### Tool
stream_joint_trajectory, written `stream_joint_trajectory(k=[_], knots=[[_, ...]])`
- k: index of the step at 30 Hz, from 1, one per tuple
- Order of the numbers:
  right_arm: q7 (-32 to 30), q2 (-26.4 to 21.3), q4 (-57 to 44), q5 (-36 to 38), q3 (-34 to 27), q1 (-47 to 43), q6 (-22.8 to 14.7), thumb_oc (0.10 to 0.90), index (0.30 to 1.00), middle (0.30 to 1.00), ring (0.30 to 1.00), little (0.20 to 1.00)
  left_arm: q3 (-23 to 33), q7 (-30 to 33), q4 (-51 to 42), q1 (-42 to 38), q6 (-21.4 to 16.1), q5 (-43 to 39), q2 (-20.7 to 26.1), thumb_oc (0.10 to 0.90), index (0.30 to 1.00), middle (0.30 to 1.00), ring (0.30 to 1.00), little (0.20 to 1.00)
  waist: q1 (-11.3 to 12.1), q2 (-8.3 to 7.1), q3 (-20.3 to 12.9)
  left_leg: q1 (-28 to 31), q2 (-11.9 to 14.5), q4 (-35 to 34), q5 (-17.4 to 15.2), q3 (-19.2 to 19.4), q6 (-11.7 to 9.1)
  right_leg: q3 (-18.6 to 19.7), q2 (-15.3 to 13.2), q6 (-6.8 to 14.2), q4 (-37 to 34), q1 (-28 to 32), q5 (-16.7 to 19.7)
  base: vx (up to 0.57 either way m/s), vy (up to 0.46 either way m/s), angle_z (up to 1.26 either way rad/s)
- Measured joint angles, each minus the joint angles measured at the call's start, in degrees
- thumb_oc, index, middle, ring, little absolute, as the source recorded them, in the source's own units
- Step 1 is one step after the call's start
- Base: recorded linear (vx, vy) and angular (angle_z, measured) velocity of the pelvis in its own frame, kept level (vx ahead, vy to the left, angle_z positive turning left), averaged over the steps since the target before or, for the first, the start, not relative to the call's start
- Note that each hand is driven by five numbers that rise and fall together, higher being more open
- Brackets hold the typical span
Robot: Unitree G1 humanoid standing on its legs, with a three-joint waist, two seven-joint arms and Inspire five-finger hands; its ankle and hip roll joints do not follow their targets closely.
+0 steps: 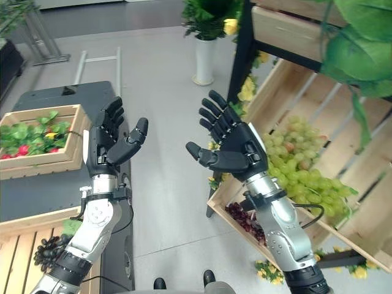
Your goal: Pick up the fruits from the basket on one side to the basket on the other side
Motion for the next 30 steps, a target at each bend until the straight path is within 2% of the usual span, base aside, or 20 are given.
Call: stream_joint_trajectory(k=[3,9,12,15,18,20,22,25,30], knots=[[2.5,0.8,0.2,2.6,1.2,-0.7,0.0,0.800,0.900,0.900,0.900,0.900,3.6,0.2,0.0,1.3,0.0,0.1,0.0,0.800,0.900,0.900,0.900,0.900,1.9,-0.13,-0.1,-0.7,-0.1,0.0,0.4,-1.8,-0.2,-1.7,0.1,-0.1,0.0,0.0,-0.2,0.03,-0.055,0.27],[5.6,2.5,1.2,4.3,4.2,-0.9,0.2,0.800,0.900,0.900,0.900,0.900,5.7,0.6,0.1,4.0,-0.1,0.5,0.0,0.800,0.900,0.900,0.900,0.900,5.0,-0.57,-0.4,-1.1,-0.3,0.0,0.9,-5.4,-0.5,-5.0,0.1,-0.5,0.0,1.4,-1.1,0.04,-0.048,0.31],[5.8,3.8,4.6,4.3,5.8,-0.9,1.2,0.800,0.900,0.900,0.900,0.900,6.1,1.3,0.3,6.7,-0.3,1.7,0.0,0.800,0.900,0.900,0.900,0.900,5.9,-0.96,-0.7,-1.8,-0.3,0.0,1.2,-7.5,-0.8,-6.9,0.2,-0.6,0.0,1.8,-1.6,0.05,-0.035,0.38],[5.8,3.9,8.1,4.1,6.8,-0.9,3.2,0.800,0.900,0.900,0.900,0.900,6.5,2.6,0.5,8.7,-0.3,2.2,0.0,0.800,0.900,0.900,0.900,0.900,7.7,-0.92,-0.8,-3.0,-0.5,0.0,1.6,-9.0,-0.9,-8.4,0.2,-0.6,0.0,1.6,-1.9,0.04,-0.028,0.32],[5.8,3.9,12.7,-0.7,8.9,-0.3,3.2,0.800,0.900,0.900,0.900,0.900,8.5,3.3,1.2,11.0,-0.5,4.7,0.1,0.800,0.900,0.900,0.900,0.900,8.6,-0.91,-0.7,-3.7,-0.8,0.0,1.9,-10.7,-0.9,-10.3,0.1,-0.6,0.0,1.6,-2.4,0.04,-0.012,0.34],[5.8,3.2,17.1,-5.6,11.4,0.1,3.2,0.800,0.900,0.900,0.900,0.900,10.6,4.1,2.6,12.7,-0.6,7.8,0.7,0.800,0.900,0.900,0.900,0.900,10.2,-0.85,-0.7,-4.4,-1.0,0.0,2.1,-11.9,-0.9,-11.5,0.0,-0.5,0.0,1.5,-2.8,0.02,0.025,0.30],[6.0,2.7,19.7,-6.6,12.5,0.8,2.9,0.800,0.900,0.900,0.900,0.900,11.5,4.6,4.9,13.5,-0.8,10.3,2.4,0.800,0.900,0.900,0.900,0.900,11.3,-0.67,-0.6,-5.0,-1.1,0.0,2.3,-12.5,-1.0,-12.5,-0.1,-0.5,0.0,1.3,-2.9,0.02,0.051,0.21],[6.2,2.3,26.6,-9.4,13.0,1.4,2.7,0.800,0.900,0.900,0.900,0.900,13.4,6.1,14.3,14.0,-1.5,15.6,5.5,0.800,0.900,0.900,0.900,0.900,12.0,0.27,0.0,-5.9,-1.4,0.0,2.6,-13.9,-1.0,-13.8,-0.2,-0.4,0.0,0.9,-3.2,0.01,0.058,0.24],[5.9,-0.9,31.5,-14.5,15.4,1.4,1.7,0.800,0.900,0.900,0.900,0.900,14.6,8.8,24.2,13.6,-1.8,18.1,8.4,0.800,0.900,0.900,0.900,0.900,12.7,1.32,1.9,-8.5,-1.6,0.9,2.9,-14.3,-1.1,-14.5,-0.3,-0.3,0.3,-1.1,-3.1,-0.09,0.065,0.08]])
